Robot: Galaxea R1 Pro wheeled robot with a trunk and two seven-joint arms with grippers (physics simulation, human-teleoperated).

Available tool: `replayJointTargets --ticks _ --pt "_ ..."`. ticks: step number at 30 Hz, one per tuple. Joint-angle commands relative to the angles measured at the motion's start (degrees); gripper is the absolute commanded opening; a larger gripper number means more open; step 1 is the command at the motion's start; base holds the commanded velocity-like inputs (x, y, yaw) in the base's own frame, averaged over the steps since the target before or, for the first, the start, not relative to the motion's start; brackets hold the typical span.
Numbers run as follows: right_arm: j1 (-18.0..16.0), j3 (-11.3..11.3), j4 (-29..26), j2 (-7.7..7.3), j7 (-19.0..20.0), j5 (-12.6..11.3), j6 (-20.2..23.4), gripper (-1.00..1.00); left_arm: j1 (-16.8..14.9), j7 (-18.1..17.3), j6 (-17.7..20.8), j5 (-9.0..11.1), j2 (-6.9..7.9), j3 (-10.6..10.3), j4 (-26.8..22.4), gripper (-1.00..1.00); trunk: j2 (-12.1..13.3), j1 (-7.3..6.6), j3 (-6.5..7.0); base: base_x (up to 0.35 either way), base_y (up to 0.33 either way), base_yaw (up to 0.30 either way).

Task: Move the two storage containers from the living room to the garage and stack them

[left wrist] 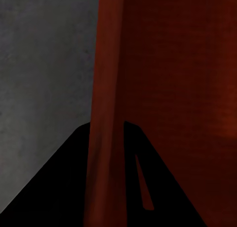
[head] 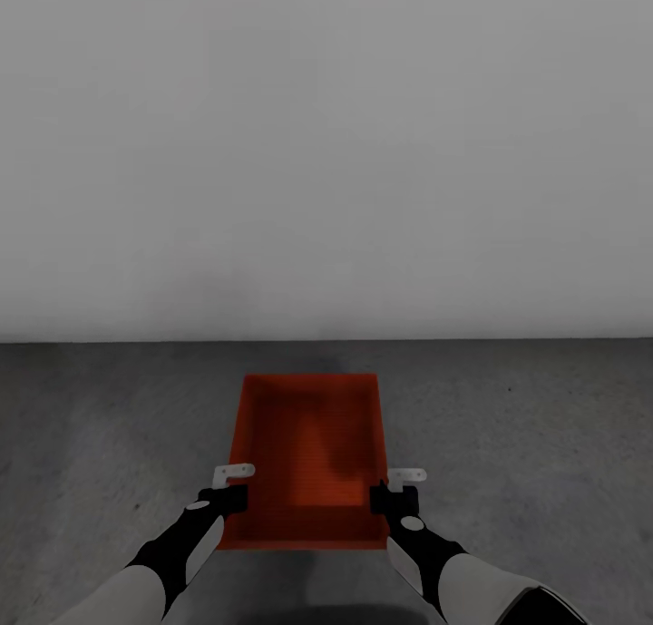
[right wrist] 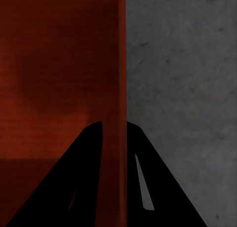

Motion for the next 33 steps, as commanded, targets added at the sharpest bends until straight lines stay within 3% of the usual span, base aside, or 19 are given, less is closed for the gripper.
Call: replayJointTargets --ticks 1,7,33 --pt "-0.01 -1.79 0.83 -0.90 -0.12 -0.90 -0.39 -1.00 -0.05 0.71 0.32 0.24 0.08 3.34 -0.28 -1.00 -0.43 0.22 -0.21 0.000 0.000 0.000" --pt "-0.01 -1.79 0.83 -0.90 -0.14 -0.90 -0.39 -1.00 -0.05 0.69 0.32 0.24 0.07 3.34 -0.28 -1.00 -2.84 1.54 -1.29 0.000 0.000 0.000" --pt "-0.01 -1.78 0.83 -0.90 -0.07 -0.82 -0.39 -1.00 -0.05 0.68 0.41 0.24 0.06 3.34 -0.27 -1.00 -2.84 1.54 -1.29 0.000 0.000 0.000"
